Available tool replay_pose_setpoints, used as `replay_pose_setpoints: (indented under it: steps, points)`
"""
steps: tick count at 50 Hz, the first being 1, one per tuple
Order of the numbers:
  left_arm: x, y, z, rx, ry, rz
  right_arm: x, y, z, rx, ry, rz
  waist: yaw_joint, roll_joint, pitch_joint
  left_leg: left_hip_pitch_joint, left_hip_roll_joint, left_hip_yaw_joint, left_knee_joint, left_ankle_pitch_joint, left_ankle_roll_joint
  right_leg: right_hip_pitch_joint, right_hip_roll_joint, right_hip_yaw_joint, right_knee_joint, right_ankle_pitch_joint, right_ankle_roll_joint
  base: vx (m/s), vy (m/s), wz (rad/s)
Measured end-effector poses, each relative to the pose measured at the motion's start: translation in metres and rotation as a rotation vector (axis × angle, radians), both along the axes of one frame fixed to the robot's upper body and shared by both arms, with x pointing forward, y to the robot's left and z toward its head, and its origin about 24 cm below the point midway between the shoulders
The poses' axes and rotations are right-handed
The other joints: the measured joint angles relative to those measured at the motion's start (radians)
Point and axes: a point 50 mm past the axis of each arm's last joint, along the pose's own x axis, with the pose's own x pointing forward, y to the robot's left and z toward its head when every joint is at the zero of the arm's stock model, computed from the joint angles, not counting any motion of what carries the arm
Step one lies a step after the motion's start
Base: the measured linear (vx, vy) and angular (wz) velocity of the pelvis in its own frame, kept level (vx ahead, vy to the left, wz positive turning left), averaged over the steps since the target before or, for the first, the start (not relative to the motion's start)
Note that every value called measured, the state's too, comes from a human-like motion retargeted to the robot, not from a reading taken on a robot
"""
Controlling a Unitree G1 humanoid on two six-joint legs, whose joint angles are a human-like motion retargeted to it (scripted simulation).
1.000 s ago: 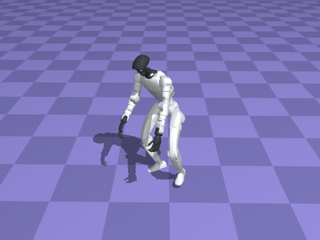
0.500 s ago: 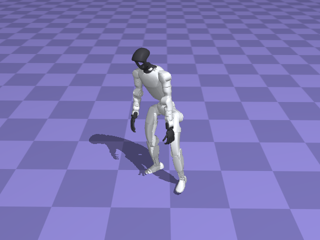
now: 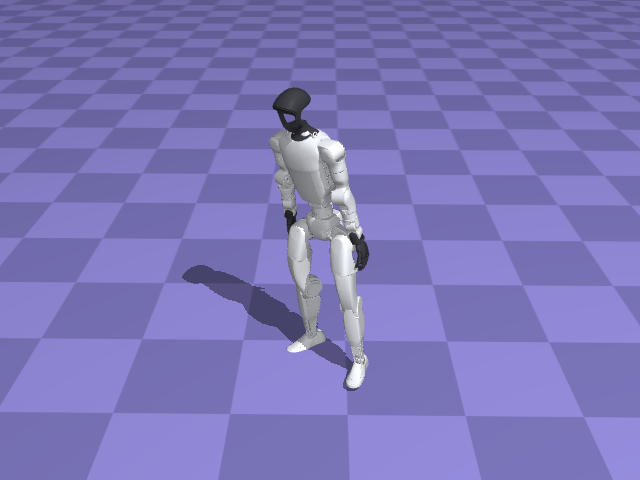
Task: Upper body actions
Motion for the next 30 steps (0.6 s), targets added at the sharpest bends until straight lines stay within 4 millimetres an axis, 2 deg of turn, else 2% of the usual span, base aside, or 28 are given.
replay_pose_setpoints:
  steps: [2, 4, 8, 13, 17, 20, 24, 27, 30]
  points:
    - [0.026, 0.002, 0.002, -0.004, -0.075, -0.04, 0.026, -0.003, 0.001, -0.001, -0.06, 0.055, 0.004, 0.001, 0.008, -0.026, 0.014, -0.001, 0.042, -0.02, -0.007, -0.028, -0.004, 0.003, 0.037, -0.016, -0.006, -0.15, 0.09, -0.01]
    - [0.06, 0.004, 0.006, 0.001, -0.162, -0.098, 0.06, -0.003, 0.005, 0.002, -0.137, 0.128, 0.009, 0.008, 0.026, -0.071, 0.041, -0.005, 0.117, -0.054, -0.015, -0.074, -0.013, 0.009, 0.1, -0.038, -0.009, -0.2, 0.09, -0.09]
    - [0.14, 0.01, 0.029, 0.066, -0.376, -0.269, 0.143, 0.005, 0.024, 0.012, -0.352, 0.277, 0.041, 0.023, 0.091, -0.209, 0.136, -0.032, 0.379, -0.166, -0.045, -0.181, -0.026, 0.035, 0.272, -0.112, -0.007, -0.28, 0.03, -0.17]
    - [0.232, 0.025, 0.081, 0.162, -0.642, -0.41, 0.244, 0.021, 0.077, 0.036, -0.632, 0.467, 0.079, 0.052, 0.104, -0.44, 0.271, -0.076, 0.737, -0.32, -0.074, -0.411, 0.011, 0.091, 0.586, -0.251, -0.038, -0.17, 0.08, -0.42]
    - [0.291, 0.028, 0.132, 0.24, -0.817, -0.467, 0.304, 0.035, 0.13, 0.052, -0.854, 0.566, 0.113, 0.072, 0.1, -0.638, 0.347, -0.127, 0.992, -0.411, -0.069, -0.591, 0.038, 0.094, 0.817, -0.348, -0.076, -0.19, 0.04, -0.31]
    - [0.322, 0.027, 0.169, 0.298, -0.923, -0.489, 0.335, 0.04, 0.169, 0.055, -0.992, 0.598, 0.153, 0.083, 0.088, -0.775, 0.404, -0.164, 1.148, -0.462, -0.058, -0.711, 0.07, 0.079, 0.947, -0.4, -0.108, -0.17, -0.05, -0.42]
    - [0.343, 0.036, 0.201, 0.332, -1.011, -0.496, 0.359, 0.054, 0.204, 0.05, -1.105, 0.657, 0.188, 0.087, 0.072, -0.906, 0.485, -0.199, 1.304, -0.52, -0.046, -0.84, 0.115, 0.074, 1.098, -0.465, -0.158, -0.09, -0.01, -0.64]
    - [0.349, 0.041, 0.213, 0.353, -1.047, -0.518, 0.364, 0.059, 0.212, 0.042, -1.149, 0.675, 0.201, 0.085, 0.078, -0.949, 0.516, -0.22, 1.37, -0.55, -0.039, -0.88, 0.129, 0.068, 1.167, -0.495, -0.182, 0.01, -0.04, -0.26]
    - [0.346, 0.043, 0.209, 0.369, -1.028, -0.518, 0.36, 0.058, 0.206, 0.04, -1.147, 0.669, 0.206, 0.085, 0.082, -0.945, 0.528, -0.224, 1.389, -0.568, -0.031, -0.878, 0.133, 0.067, 1.187, -0.508, -0.187, 0.0, 0.0, 0.0]
